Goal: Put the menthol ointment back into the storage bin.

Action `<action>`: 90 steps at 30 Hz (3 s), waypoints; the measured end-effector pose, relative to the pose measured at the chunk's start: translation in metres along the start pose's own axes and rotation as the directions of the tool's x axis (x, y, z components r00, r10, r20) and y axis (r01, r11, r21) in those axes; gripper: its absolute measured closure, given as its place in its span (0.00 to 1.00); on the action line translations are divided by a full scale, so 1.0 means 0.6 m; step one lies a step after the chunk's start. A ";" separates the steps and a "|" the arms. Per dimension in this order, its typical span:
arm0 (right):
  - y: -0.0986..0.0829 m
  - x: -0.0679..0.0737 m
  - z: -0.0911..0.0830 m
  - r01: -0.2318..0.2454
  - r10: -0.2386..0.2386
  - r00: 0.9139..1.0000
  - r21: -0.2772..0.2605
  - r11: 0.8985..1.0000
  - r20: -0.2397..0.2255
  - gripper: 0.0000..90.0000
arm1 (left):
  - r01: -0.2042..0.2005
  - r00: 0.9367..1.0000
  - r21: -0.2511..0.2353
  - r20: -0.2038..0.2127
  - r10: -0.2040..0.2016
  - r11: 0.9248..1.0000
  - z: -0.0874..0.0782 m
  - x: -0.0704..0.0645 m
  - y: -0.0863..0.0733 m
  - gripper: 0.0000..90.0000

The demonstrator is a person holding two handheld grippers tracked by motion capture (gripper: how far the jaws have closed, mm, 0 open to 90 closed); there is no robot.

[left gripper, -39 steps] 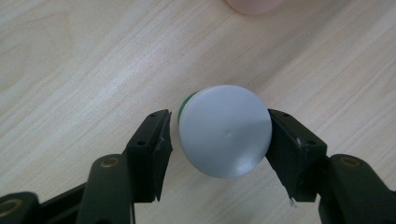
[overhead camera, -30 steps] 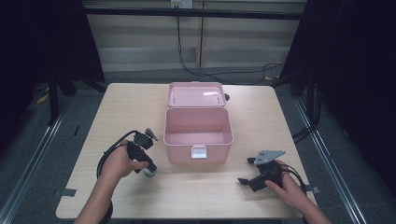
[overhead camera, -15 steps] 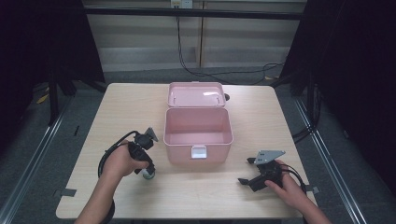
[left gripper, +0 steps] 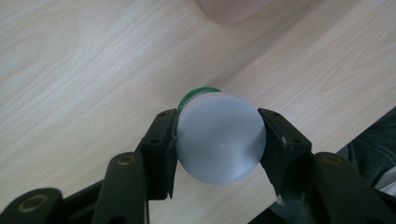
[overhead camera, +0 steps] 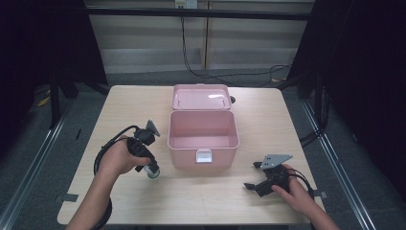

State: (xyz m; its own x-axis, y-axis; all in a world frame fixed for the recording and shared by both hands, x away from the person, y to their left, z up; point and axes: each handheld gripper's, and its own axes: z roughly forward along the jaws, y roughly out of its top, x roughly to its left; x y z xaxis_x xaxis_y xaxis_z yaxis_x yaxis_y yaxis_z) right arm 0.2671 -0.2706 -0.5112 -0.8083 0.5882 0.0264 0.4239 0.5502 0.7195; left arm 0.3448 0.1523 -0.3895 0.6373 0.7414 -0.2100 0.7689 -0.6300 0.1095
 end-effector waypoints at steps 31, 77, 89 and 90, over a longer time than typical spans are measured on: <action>0.000 0.000 0.000 0.003 -0.003 1.000 -0.002 1.000 0.003 0.11 | -0.022 0.999 0.018 -0.033 0.022 1.000 -0.100 -0.037 0.067 0.56; 0.000 0.000 0.000 0.000 0.000 1.000 0.003 1.000 -0.001 0.11 | -0.028 0.999 -0.040 -0.048 0.026 0.999 -0.152 -0.071 0.186 0.56; 0.000 0.000 0.000 -0.002 0.002 1.000 0.003 1.000 -0.001 0.11 | -0.030 0.998 -0.040 -0.058 0.028 0.999 -0.141 -0.089 0.214 0.56; 0.000 0.000 0.000 0.000 0.000 1.000 0.003 1.000 -0.001 0.11 | -0.025 0.998 -0.035 -0.060 0.023 0.999 -0.140 -0.090 0.217 0.56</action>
State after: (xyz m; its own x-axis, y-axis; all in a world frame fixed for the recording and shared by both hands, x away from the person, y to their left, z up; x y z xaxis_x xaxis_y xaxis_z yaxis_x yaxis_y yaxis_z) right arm 0.2671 -0.2707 -0.5110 -0.8086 0.5877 0.0267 0.4248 0.5518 0.7177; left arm 0.4146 0.0494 -0.2825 0.6565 0.7395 -0.1488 0.7542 -0.6397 0.1481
